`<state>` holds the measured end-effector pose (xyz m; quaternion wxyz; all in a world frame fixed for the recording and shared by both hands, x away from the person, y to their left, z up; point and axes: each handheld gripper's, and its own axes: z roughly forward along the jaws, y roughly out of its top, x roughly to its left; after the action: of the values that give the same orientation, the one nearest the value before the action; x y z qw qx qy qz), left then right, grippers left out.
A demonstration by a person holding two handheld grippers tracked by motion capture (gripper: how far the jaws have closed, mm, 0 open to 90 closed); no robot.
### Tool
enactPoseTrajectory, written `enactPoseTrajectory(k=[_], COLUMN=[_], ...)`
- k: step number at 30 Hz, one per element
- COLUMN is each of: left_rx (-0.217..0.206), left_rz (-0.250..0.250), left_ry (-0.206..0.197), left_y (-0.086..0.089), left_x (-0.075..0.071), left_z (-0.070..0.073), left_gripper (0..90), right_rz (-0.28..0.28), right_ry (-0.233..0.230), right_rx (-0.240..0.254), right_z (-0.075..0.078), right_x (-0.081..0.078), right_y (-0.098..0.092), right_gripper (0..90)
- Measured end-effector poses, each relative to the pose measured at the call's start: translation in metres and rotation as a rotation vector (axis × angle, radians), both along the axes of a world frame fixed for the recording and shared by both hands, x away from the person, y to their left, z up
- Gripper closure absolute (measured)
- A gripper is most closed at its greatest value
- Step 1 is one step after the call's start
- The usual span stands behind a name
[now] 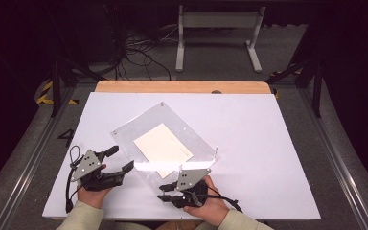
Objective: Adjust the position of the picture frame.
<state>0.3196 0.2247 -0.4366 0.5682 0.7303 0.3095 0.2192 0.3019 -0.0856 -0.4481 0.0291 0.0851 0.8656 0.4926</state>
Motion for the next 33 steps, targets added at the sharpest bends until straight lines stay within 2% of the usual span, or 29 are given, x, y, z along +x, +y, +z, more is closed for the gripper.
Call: enactPoseTrajectory(k=[3,5,8,11,13,15,16,22,25,29,30,33], left_rx=[-0.005,-0.003,-0.003,0.000,-0.003,-0.006,-0.006,-0.003,0.005,0.004,0.004,0.034], left_rz=[0.003,0.003,0.005,0.007,0.007,0.007,0.005,-0.011,-0.021,-0.022,-0.022,-0.008], left_ry=[-0.001,0.000,0.001,0.000,0.002,0.005,0.005,0.000,0.008,0.014,0.014,0.031], left_y=[0.000,0.000,0.001,0.002,0.003,0.002,0.001,-0.005,-0.007,-0.010,-0.010,-0.014], left_x=[0.000,0.000,0.000,0.000,0.001,0.003,0.004,0.009,0.012,0.015,0.015,0.017], left_z=[-0.001,0.000,0.000,0.000,0.000,0.000,0.000,0.001,0.001,0.000,0.000,-0.001], left_gripper=[21.3,21.4,21.5,21.5,21.5,21.6,21.6,21.7,21.8,22.0,22.2,22.9], right_rz=[-0.013,-0.020,-0.029,-0.039,-0.064,-0.074,-0.098,-0.171,-0.225,-0.332,-0.332,-0.429], right_ry=[-0.028,-0.035,-0.069,-0.065,-0.061,-0.064,-0.069,-0.094,-0.090,-0.090,-0.090,-0.090], right_rx=[-0.028,-0.033,-0.055,-0.055,-0.029,-0.029,-0.041,-0.099,-0.105,-0.100,-0.100,-0.099], right_z=[-0.001,0.000,0.004,0.010,0.022,0.025,0.031,0.039,0.043,0.047,0.047,0.048], right_x=[-0.001,-0.001,-0.004,-0.004,-0.003,-0.003,-0.003,-0.004,-0.003,0.001,0.001,0.008], right_y=[0.003,0.002,0.002,-0.004,-0.020,-0.026,-0.035,-0.060,-0.078,-0.108,-0.108,-0.135], right_gripper=[83.5,84.5,84.8,84.8,84.4,84.2,84.0,84.0,84.2,84.6,84.6,84.9])
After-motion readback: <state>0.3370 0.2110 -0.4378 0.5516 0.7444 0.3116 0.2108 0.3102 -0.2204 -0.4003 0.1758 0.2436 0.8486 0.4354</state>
